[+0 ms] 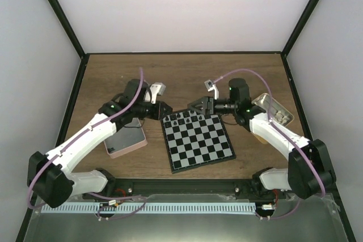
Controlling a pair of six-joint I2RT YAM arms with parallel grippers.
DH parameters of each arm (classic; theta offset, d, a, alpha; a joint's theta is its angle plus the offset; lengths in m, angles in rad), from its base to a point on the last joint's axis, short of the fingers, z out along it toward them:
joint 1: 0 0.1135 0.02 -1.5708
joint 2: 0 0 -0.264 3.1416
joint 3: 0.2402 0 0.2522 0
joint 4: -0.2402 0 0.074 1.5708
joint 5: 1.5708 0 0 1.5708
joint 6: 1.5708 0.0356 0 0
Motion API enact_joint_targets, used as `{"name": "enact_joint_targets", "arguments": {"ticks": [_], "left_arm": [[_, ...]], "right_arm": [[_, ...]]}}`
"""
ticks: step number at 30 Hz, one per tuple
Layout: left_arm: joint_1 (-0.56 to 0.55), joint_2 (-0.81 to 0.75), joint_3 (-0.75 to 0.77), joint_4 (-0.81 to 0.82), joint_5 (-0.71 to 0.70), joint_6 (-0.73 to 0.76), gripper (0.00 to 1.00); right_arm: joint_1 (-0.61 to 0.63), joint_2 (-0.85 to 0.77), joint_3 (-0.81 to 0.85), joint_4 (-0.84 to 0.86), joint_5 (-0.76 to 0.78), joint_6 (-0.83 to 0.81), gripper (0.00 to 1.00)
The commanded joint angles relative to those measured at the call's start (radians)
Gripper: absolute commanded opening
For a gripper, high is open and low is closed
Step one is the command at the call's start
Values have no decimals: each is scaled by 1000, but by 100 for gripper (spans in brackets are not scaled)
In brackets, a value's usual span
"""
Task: Set up the chess pieces on the board
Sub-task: Pick up the chess piece at the center of the board, then place the chess piece on the chessboard.
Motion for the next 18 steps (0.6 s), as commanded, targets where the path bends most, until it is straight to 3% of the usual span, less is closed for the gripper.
{"name": "enact_joint_targets", "arguments": {"ticks": [1, 11, 18], "left_arm": [[2, -23, 75, 92, 343, 166, 14], [3, 8, 199, 104, 652, 309, 14], [4, 48, 206, 55, 721, 386, 14]], "right_arm": [[17, -3, 92, 141, -186, 77, 57], [30, -21, 187, 73, -258, 107, 53], [41, -30, 200, 67, -284, 128, 42]]}}
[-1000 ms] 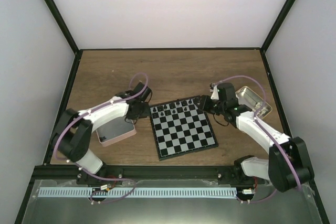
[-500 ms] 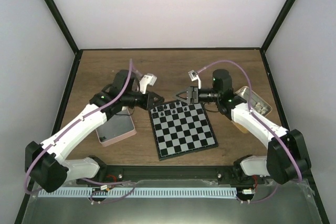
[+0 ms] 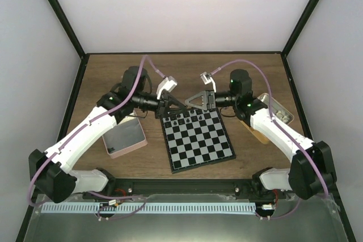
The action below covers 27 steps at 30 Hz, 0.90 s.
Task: Set up the chess pieces on the board
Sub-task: Place the chess piece on the chessboard.
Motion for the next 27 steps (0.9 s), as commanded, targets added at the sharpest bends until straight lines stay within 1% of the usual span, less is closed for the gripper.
{"name": "enact_joint_targets", "arguments": {"ticks": [1, 4, 9, 15, 22, 27], "left_arm": [[4, 25, 15, -32, 95, 93, 14], [4, 25, 13, -45, 119, 130, 14], [4, 33, 16, -55, 121, 154, 14], [5, 42, 30, -89, 91, 181, 14], [7, 55, 32, -71, 89, 169, 14], [7, 68, 34, -69, 85, 169, 14]], "right_arm": [[13, -29, 47, -16, -41, 19, 41], [13, -36, 42, -12, -43, 30, 38], [13, -55, 20, 10, -55, 45, 35], [14, -74, 2, 24, -78, 48, 27], [16, -71, 12, -90, -60, -11, 25], [25, -72, 14, -125, -67, -30, 24]]}}
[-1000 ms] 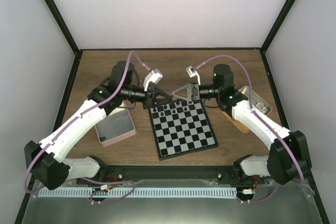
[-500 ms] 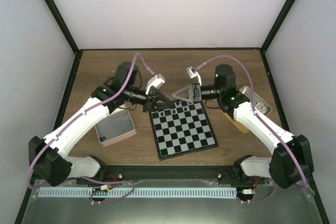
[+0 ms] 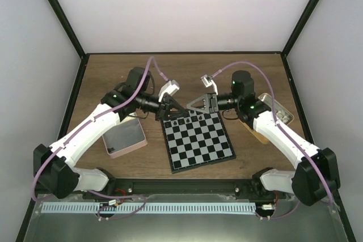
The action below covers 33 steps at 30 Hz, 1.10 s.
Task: Set up the chess pieces on the board
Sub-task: Place the chess piece on the chessboard.
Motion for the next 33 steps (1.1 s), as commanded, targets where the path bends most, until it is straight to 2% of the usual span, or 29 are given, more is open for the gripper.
{"name": "enact_joint_targets", "arguments": {"ticks": [1, 9, 17, 19, 21, 23, 26, 29, 33], "left_arm": [[4, 16, 27, 12, 11, 29, 14], [4, 30, 29, 18, 3, 28, 14], [4, 46, 33, 20, -15, 22, 14], [4, 51, 34, 22, -25, 17, 14], [4, 55, 35, 23, -33, 13, 14], [4, 57, 37, 22, -32, 14, 14], [4, 56, 37, 19, -31, 21, 14], [4, 57, 36, 8, -25, 35, 14], [4, 45, 31, -18, -13, 105, 14]], "right_arm": [[18, -13, 16, -58, -17, -38, 23], [34, 9, 21, -105, -32, -51, 16], [40, 18, 19, -87, -54, -26, 2], [40, 17, 21, -84, -56, -19, 1], [40, 19, 21, -83, -56, -15, 3], [40, 20, 17, -90, -52, -18, 14], [40, 24, 20, -143, -25, -52, 24], [40, 23, 29, -197, 9, -87, 26], [40, 25, 50, -248, 53, -91, 25]]}}
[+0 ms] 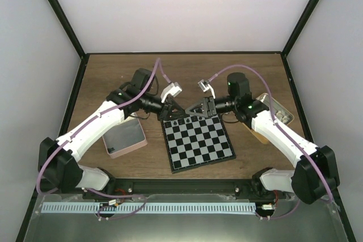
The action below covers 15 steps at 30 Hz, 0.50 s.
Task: Set up the chess pieces on the board
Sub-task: Place the chess piece on the chessboard.
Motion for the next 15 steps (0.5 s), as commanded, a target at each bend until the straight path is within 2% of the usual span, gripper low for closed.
{"name": "enact_joint_targets", "arguments": {"ticks": [1, 9, 15], "left_arm": [[3, -25, 26, 20, 24, 109, 14], [-1, -121, -49, 167, -223, 235, 14], [-9, -151, -102, 211, -386, 371, 14]], "right_arm": [[15, 8, 56, -128, 65, -24, 24], [15, 33, 154, -198, 129, 3, 27], [15, 29, 156, -111, 226, 50, 32]]}}
